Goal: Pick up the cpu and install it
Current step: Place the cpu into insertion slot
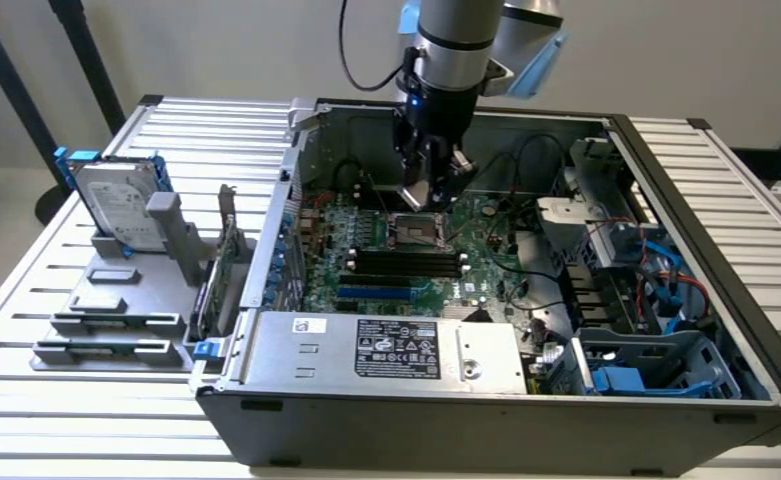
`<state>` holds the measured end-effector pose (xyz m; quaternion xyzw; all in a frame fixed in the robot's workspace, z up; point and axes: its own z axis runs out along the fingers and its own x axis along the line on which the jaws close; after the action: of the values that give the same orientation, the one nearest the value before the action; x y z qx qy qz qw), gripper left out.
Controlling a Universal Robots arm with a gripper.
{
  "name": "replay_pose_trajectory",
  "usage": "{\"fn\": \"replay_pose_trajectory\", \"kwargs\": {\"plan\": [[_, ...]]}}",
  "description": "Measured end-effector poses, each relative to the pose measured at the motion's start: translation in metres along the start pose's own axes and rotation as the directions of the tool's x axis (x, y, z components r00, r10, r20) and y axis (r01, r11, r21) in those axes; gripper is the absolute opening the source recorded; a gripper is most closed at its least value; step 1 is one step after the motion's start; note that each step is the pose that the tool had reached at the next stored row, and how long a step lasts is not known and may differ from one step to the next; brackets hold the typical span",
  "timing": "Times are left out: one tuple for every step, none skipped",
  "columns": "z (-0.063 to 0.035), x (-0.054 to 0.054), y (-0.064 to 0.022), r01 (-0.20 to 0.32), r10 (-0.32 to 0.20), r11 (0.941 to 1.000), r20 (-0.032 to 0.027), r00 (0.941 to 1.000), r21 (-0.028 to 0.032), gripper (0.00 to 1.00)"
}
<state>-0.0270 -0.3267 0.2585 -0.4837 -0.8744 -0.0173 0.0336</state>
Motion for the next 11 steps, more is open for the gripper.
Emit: {"fn": "replay_pose_trajectory", "kwargs": {"plan": [[0.0002,-0.0001,0.0,-0.015,0.015,0.9999,0.0001,0.9999,-0.0009,0.55],[0.0006,-0.0001,0.0,-0.032,0.032,0.9995,0.0,0.9995,-0.0021,0.55],[0.001,-0.0002,0.0,-0.049,0.049,0.9988,-0.0001,0.9988,-0.0034,0.55],[0.0015,-0.0002,0.0,-0.067,0.067,0.9978,-0.0002,0.9978,-0.0048,0.55],[0.0021,-0.0002,0.0,-0.086,0.086,0.9963,-0.0003,0.9963,-0.0062,0.55],[0.0027,-0.0003,0.0,-0.104,0.104,0.9946,-0.0006,0.9946,-0.0076,0.55],[0.0034,-0.0003,0.0,-0.122,0.122,0.9925,-0.0007,0.9926,-0.009,0.55],[0.004,-0.0004,0.0,-0.14,0.14,0.9901,-0.0009,0.9902,-0.0103,0.55],[0.0048,-0.0005,0.0,-0.157,0.157,0.9875,-0.0012,0.9875,-0.0116,0.55],[0.0055,-0.0005,0.0,-0.175,0.175,0.9845,-0.0015,0.9845,-0.013,0.55],[0.0062,-0.0006,0.0,-0.193,0.193,0.9812,-0.0017,0.9813,-0.0143,0.55]]}}
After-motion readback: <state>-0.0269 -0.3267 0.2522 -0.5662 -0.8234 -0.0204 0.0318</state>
